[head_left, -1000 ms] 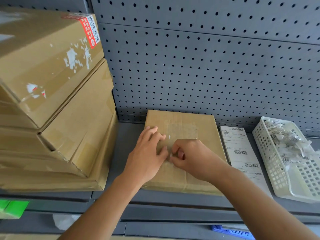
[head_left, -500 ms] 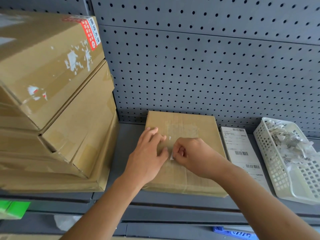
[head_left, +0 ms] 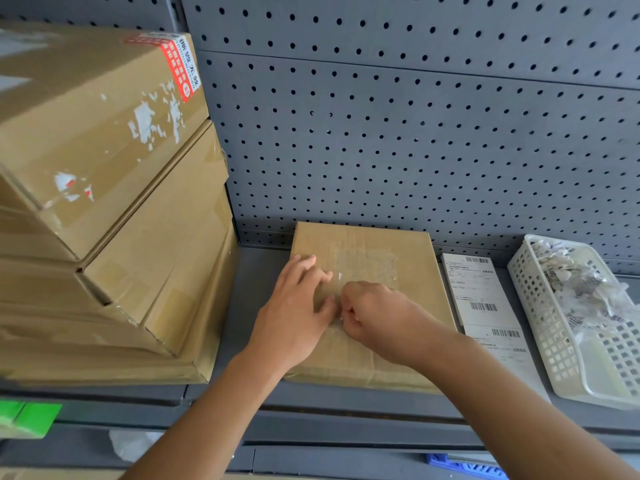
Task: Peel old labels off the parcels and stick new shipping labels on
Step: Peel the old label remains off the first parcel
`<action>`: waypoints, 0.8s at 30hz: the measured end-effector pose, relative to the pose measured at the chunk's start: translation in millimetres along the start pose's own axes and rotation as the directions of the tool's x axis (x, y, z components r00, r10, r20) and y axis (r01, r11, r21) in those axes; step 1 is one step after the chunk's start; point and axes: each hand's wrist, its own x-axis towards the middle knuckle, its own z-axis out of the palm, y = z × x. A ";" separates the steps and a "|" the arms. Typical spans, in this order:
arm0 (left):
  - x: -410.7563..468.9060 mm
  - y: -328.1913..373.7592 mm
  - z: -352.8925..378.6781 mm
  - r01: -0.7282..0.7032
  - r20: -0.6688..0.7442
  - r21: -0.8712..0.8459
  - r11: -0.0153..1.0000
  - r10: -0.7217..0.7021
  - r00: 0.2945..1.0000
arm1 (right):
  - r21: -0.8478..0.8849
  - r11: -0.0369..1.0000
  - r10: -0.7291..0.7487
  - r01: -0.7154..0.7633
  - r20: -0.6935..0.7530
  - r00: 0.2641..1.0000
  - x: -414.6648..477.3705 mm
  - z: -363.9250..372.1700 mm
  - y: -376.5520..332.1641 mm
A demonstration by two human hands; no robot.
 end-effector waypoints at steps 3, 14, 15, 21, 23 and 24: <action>0.0 -0.8 0.7 -0.004 -0.002 0.011 1.000 0.004 1.000 | 0.148 0.988 0.035 -0.031 -0.024 0.999 -0.5 -6.4 7.7; 0.1 -0.8 0.7 -0.007 0.002 0.002 1.000 0.007 1.000 | 0.055 0.997 -0.051 0.051 -0.016 0.999 -3.4 -4.1 5.3; 0.0 -1.0 0.8 -0.006 0.003 0.002 1.000 0.006 1.000 | 0.018 0.998 -0.059 0.059 -0.018 0.998 -2.6 -3.9 3.8; 0.2 -0.5 0.1 0.004 0.012 0.009 1.000 -0.004 1.000 | -0.136 0.987 -0.080 0.081 0.018 0.997 1.9 -1.2 -1.7; 0.4 -0.5 0.6 -0.001 0.009 0.014 1.000 0.001 1.000 | -0.152 0.984 -0.087 0.089 0.021 0.996 2.7 -0.2 -1.4; 0.3 -0.4 0.4 0.000 0.008 0.011 1.000 0.000 1.000 | -0.146 0.985 -0.087 0.089 0.019 0.996 3.3 0.3 -0.7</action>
